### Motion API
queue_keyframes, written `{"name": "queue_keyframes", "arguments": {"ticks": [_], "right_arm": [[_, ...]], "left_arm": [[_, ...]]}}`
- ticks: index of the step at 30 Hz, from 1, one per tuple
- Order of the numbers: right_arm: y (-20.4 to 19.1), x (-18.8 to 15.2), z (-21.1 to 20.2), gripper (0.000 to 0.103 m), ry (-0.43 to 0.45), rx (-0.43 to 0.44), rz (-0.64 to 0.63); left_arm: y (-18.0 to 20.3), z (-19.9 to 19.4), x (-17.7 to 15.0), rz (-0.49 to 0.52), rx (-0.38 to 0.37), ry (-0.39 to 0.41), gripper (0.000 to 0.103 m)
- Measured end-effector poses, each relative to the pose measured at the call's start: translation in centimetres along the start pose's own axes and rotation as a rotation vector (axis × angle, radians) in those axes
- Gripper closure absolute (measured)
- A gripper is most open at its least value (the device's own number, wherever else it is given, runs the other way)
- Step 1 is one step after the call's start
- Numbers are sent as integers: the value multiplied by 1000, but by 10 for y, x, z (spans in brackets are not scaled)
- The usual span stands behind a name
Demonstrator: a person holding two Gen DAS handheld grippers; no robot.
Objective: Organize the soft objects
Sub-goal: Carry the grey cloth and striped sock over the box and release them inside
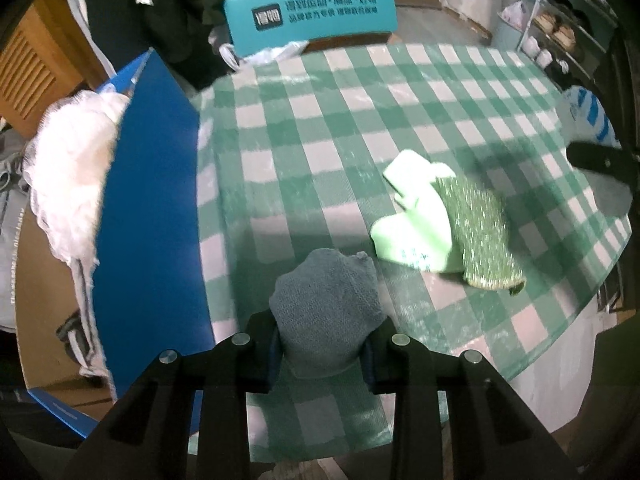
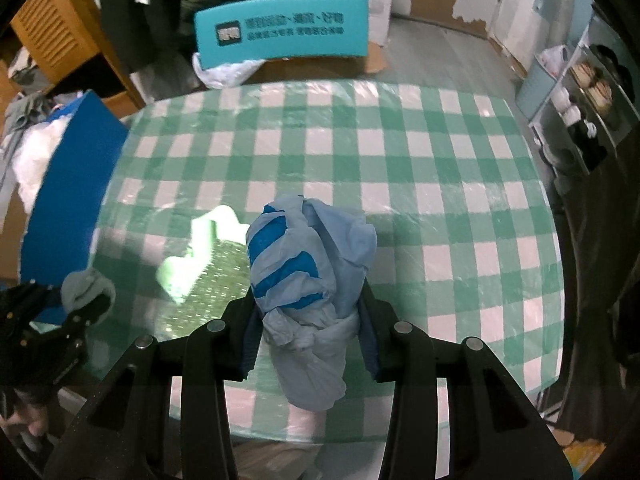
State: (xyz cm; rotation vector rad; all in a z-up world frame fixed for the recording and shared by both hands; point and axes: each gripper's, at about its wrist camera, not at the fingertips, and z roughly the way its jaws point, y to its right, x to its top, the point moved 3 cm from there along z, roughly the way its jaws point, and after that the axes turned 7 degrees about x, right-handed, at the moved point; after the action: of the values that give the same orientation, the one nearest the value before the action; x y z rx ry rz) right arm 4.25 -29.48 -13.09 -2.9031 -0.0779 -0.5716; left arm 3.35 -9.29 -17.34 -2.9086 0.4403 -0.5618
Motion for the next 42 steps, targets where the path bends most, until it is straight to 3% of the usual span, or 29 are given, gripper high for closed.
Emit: {"name": "queue_keyframes", "arguments": {"ticks": [19, 42], "right_arm": [[-69, 23, -34, 63, 91, 106, -118], [-193, 44, -23, 63, 77, 224, -305]], "left_arm": [[-45, -57, 21, -66, 20, 153, 72], [-141, -70, -3, -255, 69, 174, 72]]}}
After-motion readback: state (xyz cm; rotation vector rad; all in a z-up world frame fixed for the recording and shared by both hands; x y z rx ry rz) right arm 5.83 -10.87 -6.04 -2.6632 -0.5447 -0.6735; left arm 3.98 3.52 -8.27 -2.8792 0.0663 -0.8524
